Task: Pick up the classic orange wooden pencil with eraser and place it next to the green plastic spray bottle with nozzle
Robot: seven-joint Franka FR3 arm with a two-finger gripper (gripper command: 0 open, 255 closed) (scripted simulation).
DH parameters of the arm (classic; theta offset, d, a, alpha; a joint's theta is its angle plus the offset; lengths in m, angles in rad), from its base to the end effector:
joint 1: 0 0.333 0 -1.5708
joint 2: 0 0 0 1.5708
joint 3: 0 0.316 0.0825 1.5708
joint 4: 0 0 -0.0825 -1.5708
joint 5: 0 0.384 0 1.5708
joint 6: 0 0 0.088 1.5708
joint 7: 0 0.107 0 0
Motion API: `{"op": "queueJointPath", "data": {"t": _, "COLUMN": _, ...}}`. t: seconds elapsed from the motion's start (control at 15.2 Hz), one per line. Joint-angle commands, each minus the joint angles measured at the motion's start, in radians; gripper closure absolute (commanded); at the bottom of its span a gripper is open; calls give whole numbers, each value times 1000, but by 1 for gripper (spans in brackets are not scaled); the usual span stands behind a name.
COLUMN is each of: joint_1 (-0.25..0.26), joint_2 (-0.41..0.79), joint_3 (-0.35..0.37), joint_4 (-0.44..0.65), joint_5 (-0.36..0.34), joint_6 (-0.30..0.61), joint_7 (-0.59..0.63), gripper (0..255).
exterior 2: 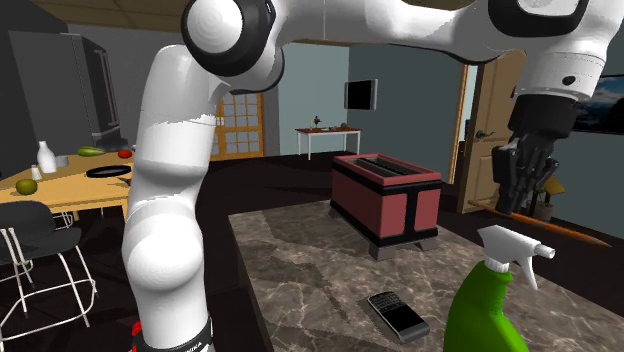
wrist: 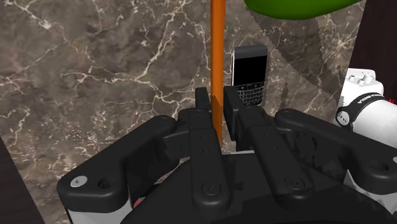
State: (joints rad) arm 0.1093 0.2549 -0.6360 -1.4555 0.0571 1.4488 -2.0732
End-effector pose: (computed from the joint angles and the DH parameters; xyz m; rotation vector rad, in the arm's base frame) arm 0.5414 -0.2589 0.5460 -2.1140 -2.0641 0.2189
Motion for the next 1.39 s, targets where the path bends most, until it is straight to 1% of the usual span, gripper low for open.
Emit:
{"op": "queueJointPath", "data": {"t": 0.0, "joint_1": 4, "joint_2": -5, "joint_3": 1, "joint_4": -35, "joint_5": -2, "joint_6": 31, "joint_7": 2, "gripper": 255}}
{"op": "queueJointPath", "data": {"t": 0.66, "joint_1": 14, "joint_2": -8, "joint_3": 6, "joint_4": -173, "joint_5": -2, "joint_6": 166, "joint_7": 10, "gripper": 255}}
{"op": "queueJointPath", "data": {"t": 1.32, "joint_1": 15, "joint_2": 15, "joint_3": 12, "joint_4": -281, "joint_5": 13, "joint_6": 292, "joint_7": 7, "gripper": 255}}
